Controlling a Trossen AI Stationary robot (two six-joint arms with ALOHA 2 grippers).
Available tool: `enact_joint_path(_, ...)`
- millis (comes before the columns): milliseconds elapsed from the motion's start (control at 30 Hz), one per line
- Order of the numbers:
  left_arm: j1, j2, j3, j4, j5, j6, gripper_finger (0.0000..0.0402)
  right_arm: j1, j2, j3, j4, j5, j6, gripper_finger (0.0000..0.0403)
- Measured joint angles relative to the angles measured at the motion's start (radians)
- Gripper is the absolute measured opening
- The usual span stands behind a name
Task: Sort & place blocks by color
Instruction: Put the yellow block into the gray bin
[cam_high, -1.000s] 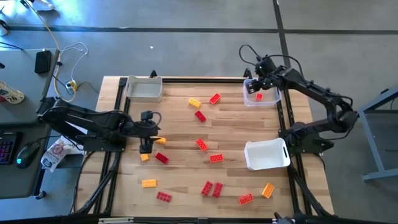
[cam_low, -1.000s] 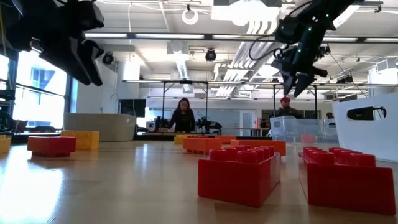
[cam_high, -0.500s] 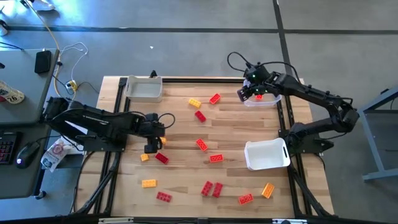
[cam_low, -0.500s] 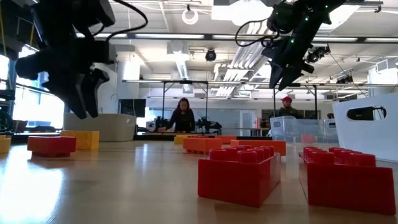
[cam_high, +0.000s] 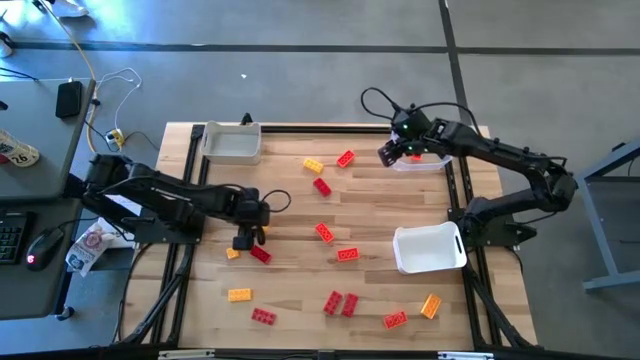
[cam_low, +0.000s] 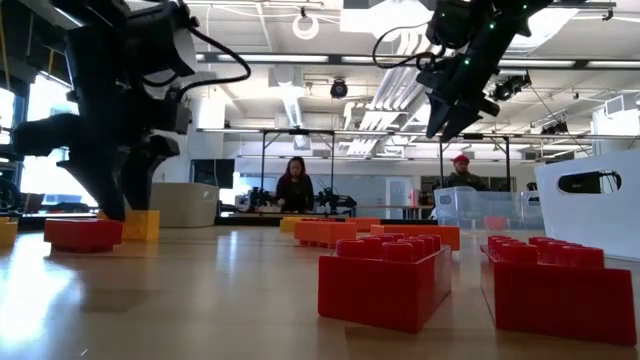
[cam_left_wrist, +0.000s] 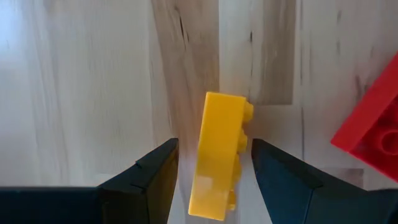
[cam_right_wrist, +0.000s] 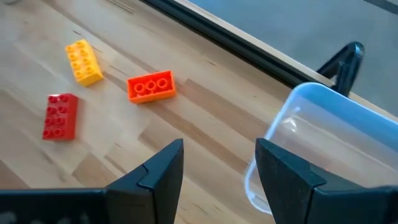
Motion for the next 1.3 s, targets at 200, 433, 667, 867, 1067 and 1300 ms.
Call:
enact_joint_path(200, 0.000, 0.059, 0.000, 0.019, -0.016, -0.001, 0.0188, 0.042, 0.000, 0.000, 0.013, -0.001, 0.044, 0.0186)
enact_joint_path(433, 0.006, 0.097, 0.002, 0.023, 0.001, 0.017, 0.0124, 0.096, 0.000, 0.000, 0.036, -0.024, 0.086, 0.0186)
enact_joint_path(667, 0.026, 0.080, 0.000, 0.023, 0.002, 0.035, 0.0064, 0.159, 0.000, 0.000, 0.126, -0.107, 0.039, 0.0186)
enact_joint_path(867, 0.049, 0.018, -0.001, 0.040, -0.045, 0.051, 0.0064, 0.210, 0.000, 0.000, 0.203, -0.106, -0.059, 0.0186)
enact_joint_path(1067, 0.097, -0.083, -0.001, 0.039, -0.064, 0.077, 0.0069, 0.258, 0.000, 0.000, 0.279, -0.104, -0.119, 0.0186)
enact_joint_path(1300, 0.170, -0.223, -0.001, 0.049, -0.179, 0.121, 0.0068, 0.311, 0.000, 0.000, 0.390, -0.104, -0.210, 0.0186)
